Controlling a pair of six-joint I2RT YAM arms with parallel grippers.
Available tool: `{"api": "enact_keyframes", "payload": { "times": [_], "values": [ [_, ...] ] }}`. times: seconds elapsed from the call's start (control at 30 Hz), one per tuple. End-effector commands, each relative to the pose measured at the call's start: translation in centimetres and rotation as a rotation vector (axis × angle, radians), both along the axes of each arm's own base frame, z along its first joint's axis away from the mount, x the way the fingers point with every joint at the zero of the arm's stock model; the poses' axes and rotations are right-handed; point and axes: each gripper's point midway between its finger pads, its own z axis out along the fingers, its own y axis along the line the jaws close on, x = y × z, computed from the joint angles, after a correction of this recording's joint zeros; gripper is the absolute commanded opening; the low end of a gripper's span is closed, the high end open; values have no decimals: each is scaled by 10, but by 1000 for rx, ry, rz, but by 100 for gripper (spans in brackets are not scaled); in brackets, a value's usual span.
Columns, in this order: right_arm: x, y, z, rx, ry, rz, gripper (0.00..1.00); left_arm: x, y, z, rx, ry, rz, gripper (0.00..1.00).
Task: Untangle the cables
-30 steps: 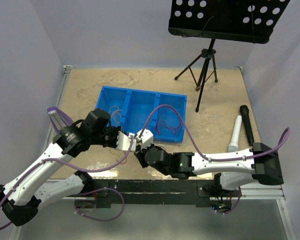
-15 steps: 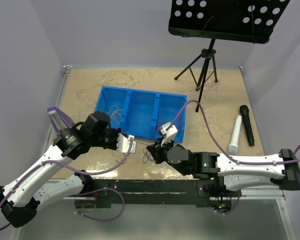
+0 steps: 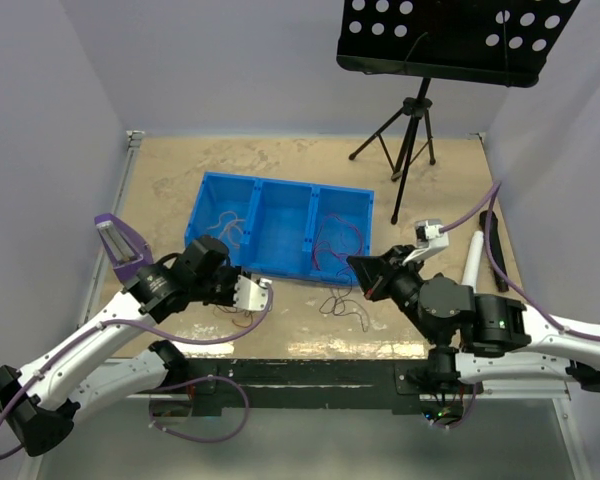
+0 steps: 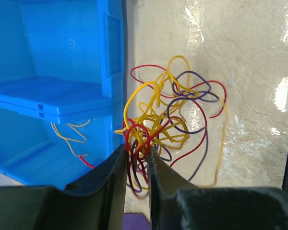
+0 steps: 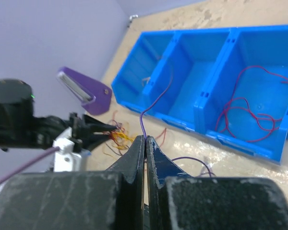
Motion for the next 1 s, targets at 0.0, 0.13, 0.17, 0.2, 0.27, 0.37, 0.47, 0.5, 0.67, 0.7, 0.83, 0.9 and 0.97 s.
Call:
{"api": "enact_keyframes", "payload": {
  "times": [0.0,0.13,0.17,0.2,0.27,0.37,0.47,0.5,0.67,0.7,0.83,0.9,0.97],
  "values": [
    [6,-4,11,-2,-1,-54,0,0,-4,-1,-28,18,20,27],
    [9,-9,16,-19,0,-89,0,0,1,-11,4,24,23,22],
    [10,-9,25,-7,-19,-83,0,0,1,-11,2,19,21,22],
    [10,-10,34,4,-37,-82,0,-1,1,-11,2,18,19,22],
    [13,-8,54,22,-74,-86,0,-1,-1,-6,-12,9,8,21],
    [18,8,84,2,-133,-91,0,-1,-4,4,-31,0,-2,14],
    [29,22,115,-19,-189,-121,0,-6,-4,15,-52,-8,-26,10],
    [34,26,125,-24,-209,-131,0,-7,-4,17,-55,-15,-34,8],
    [82,48,153,-37,-291,-156,0,-17,4,24,-60,-43,-63,1],
    [91,54,154,-43,-304,-157,0,-19,6,26,-60,-47,-66,0],
    [125,84,145,-91,-336,-151,0,-24,10,31,-69,-60,-70,0],
    [142,91,143,-96,-346,-165,0,-25,11,32,-68,-63,-76,0],
    [159,94,138,-103,-346,-179,0,-26,12,33,-67,-63,-79,0]
  ]
}}
